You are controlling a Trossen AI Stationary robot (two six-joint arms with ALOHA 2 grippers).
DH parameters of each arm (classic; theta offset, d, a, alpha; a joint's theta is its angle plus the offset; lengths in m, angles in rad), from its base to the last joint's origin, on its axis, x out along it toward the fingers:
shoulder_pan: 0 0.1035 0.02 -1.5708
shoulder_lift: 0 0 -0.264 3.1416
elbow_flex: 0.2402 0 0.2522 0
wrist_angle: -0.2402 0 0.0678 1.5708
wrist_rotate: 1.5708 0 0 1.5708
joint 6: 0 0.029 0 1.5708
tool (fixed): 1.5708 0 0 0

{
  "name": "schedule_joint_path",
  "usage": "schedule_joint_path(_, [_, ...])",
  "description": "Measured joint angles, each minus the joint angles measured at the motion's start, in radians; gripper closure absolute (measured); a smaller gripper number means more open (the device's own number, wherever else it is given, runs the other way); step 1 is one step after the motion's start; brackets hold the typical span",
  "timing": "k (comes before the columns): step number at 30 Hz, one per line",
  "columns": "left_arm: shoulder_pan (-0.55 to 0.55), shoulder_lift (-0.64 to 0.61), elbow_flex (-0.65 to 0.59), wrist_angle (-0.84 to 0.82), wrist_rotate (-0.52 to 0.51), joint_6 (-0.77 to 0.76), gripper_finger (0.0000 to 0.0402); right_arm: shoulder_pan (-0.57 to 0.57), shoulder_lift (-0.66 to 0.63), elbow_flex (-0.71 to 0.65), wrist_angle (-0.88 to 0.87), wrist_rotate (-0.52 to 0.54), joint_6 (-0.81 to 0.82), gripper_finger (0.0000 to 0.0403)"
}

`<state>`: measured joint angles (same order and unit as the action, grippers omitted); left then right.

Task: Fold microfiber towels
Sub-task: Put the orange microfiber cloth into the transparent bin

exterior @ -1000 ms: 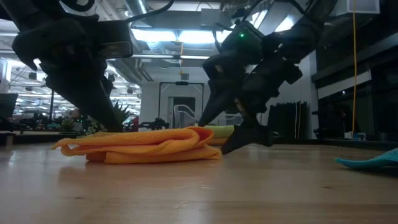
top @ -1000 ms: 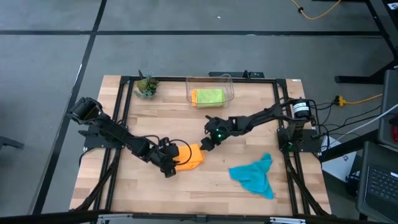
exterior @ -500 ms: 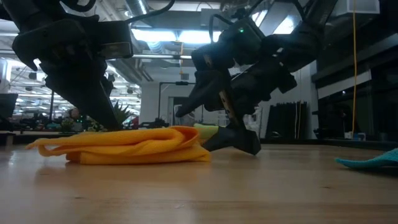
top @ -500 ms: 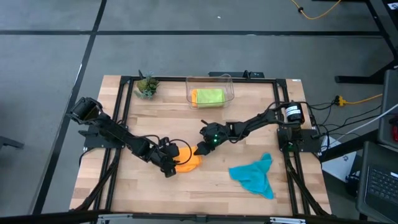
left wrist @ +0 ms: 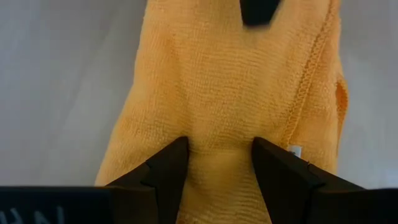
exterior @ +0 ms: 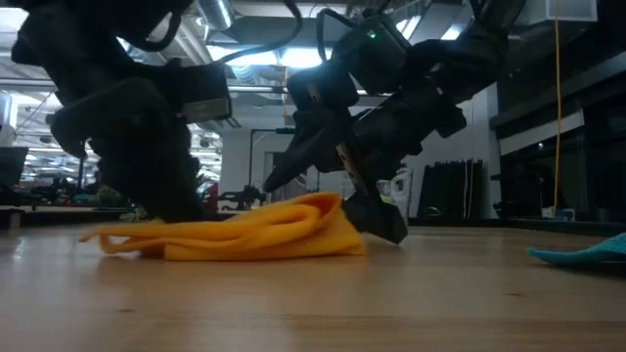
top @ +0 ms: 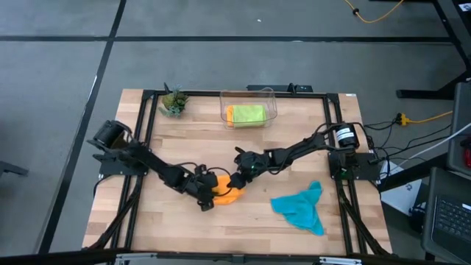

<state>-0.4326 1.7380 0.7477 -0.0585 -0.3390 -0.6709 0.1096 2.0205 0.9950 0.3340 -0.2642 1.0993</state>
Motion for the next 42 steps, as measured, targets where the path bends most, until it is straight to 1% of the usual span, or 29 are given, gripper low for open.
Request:
schedule_joint_path(6, [0.004, 0.014, -0.006, 0.149, -0.002, 0.101, 0.0221, 0.001, 0.027, 0.006, 0.009, -0.002, 0.018, 0.0097])
schedule_joint_path(9, [0.007, 0.014, -0.007, 0.150, -0.009, 0.103, 0.0221, 0.005, 0.048, 0.009, 0.027, -0.022, 0.021, 0.0097])
schedule_joint_path(13, [0.019, 0.015, -0.007, 0.143, -0.028, 0.104, 0.0221, 0.006, 0.051, 0.010, 0.030, -0.094, 0.001, 0.0101])
schedule_joint_path(17, [0.043, 0.015, -0.007, 0.135, -0.048, 0.106, 0.0222, 0.020, 0.052, 0.011, 0.034, -0.164, -0.010, 0.0117])
schedule_joint_path(20, [0.059, 0.015, -0.007, 0.134, -0.046, 0.107, 0.0222, 0.021, 0.052, 0.011, 0.033, -0.176, -0.019, 0.0130])
schedule_joint_path(25, [0.057, 0.014, -0.007, 0.134, -0.005, 0.154, 0.0222, 0.013, 0.052, 0.010, 0.030, -0.165, -0.024, 0.0146])
schedule_joint_path(27, [0.045, 0.014, -0.007, 0.135, 0.001, 0.164, 0.0222, 0.009, 0.052, 0.010, 0.030, -0.164, -0.027, 0.0149])
schedule_joint_path(31, [0.023, 0.013, -0.006, 0.136, 0.046, 0.188, 0.0222, 0.002, 0.052, 0.010, 0.030, -0.167, -0.032, 0.0149])
schedule_joint_path(39, [0.018, 0.013, -0.006, 0.135, 0.043, 0.187, 0.0222, 0.004, 0.052, 0.010, 0.023, -0.171, -0.056, 0.0151])
schedule_joint_path(42, [0.018, 0.013, -0.007, 0.134, 0.040, 0.187, 0.0222, 0.014, 0.052, 0.011, 0.009, -0.156, -0.086, 0.0167])
